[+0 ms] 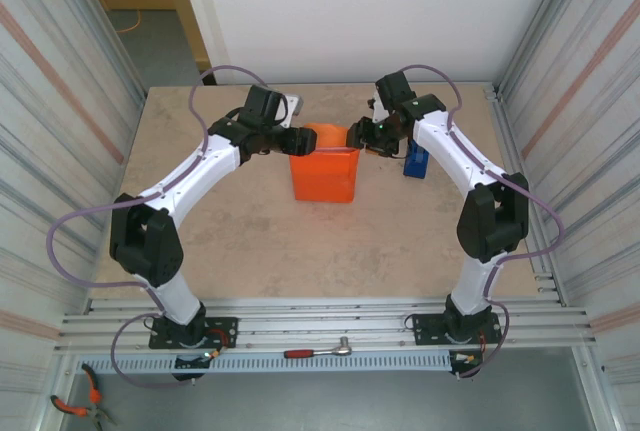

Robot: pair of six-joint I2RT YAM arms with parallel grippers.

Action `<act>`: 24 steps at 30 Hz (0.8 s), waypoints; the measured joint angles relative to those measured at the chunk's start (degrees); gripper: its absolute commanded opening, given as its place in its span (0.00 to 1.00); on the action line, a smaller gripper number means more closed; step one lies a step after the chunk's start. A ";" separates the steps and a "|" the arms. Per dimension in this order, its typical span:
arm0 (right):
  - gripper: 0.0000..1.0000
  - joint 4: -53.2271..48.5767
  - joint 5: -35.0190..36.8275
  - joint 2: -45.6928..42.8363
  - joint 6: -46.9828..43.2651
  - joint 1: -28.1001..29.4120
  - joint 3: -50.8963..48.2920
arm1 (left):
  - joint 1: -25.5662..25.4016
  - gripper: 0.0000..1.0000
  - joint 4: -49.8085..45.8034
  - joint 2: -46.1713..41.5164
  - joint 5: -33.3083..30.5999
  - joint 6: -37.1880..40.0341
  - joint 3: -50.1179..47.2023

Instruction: Wrap the gift box in paper

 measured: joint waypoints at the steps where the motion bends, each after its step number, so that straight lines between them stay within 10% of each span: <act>1: 0.72 0.39 -0.09 -0.20 0.00 -0.15 0.00 | 0.39 0.99 0.94 -0.55 -0.59 -0.26 -0.48; 4: 0.98 1.64 -0.50 -1.88 0.57 -0.72 0.00 | 2.01 0.99 5.33 -4.17 -3.06 -0.07 -2.54; 24: 0.98 36.89 -0.48 -31.28 10.29 -7.43 -36.54 | 7.61 0.99 32.26 -25.38 3.13 -5.64 -32.30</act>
